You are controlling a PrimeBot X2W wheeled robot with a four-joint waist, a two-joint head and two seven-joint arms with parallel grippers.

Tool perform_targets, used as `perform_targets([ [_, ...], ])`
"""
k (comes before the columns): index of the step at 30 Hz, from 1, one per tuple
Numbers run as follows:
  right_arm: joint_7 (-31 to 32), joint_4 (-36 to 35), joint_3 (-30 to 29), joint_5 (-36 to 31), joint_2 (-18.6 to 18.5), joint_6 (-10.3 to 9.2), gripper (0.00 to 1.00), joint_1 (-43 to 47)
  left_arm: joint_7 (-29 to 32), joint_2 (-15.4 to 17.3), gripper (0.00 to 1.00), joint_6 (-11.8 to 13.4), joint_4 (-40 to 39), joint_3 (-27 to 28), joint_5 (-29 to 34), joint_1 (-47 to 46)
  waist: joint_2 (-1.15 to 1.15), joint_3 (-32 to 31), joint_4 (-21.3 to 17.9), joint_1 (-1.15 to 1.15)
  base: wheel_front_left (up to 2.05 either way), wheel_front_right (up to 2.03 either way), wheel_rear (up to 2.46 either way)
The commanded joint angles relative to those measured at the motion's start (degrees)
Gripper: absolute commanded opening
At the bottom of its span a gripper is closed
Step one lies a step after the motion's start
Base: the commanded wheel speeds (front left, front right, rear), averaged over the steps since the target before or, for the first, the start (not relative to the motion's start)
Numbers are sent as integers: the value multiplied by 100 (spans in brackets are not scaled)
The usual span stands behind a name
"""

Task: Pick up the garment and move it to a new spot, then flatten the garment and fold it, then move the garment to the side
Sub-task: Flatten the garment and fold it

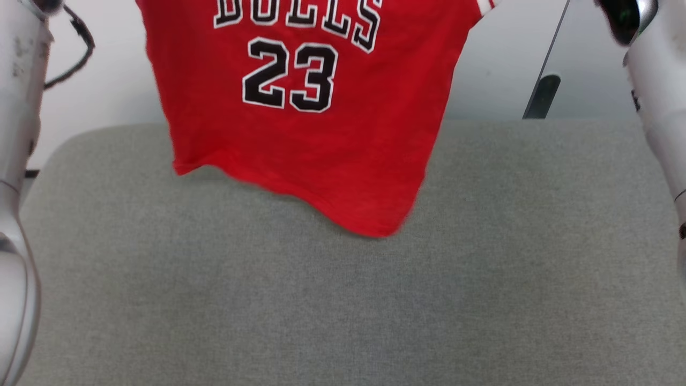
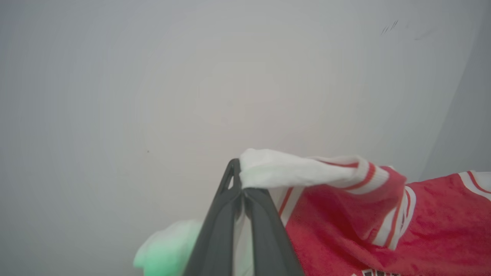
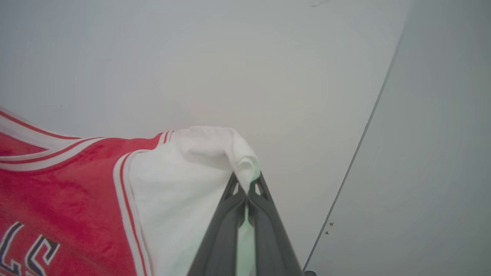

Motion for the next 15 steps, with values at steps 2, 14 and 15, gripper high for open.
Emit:
perform_targets([
  [2,-60,33,-42,-74,-37,0,0,-164,-54,-41,0,-67,23,-1,6,-122,0,323,29,0,0,0,0],
  [14,-961,-165,-385,-635,-355,0,0,-1195,-859,38,0,-197,-187,-182,359,-1285,0,2242,86,0,0,0,0],
  [15,-1079,-218,-439,-742,-397,0,0,-1315,-995,66,0,-211,-237,-203,411,-1448,0,2427,95,0,0,0,0],
])
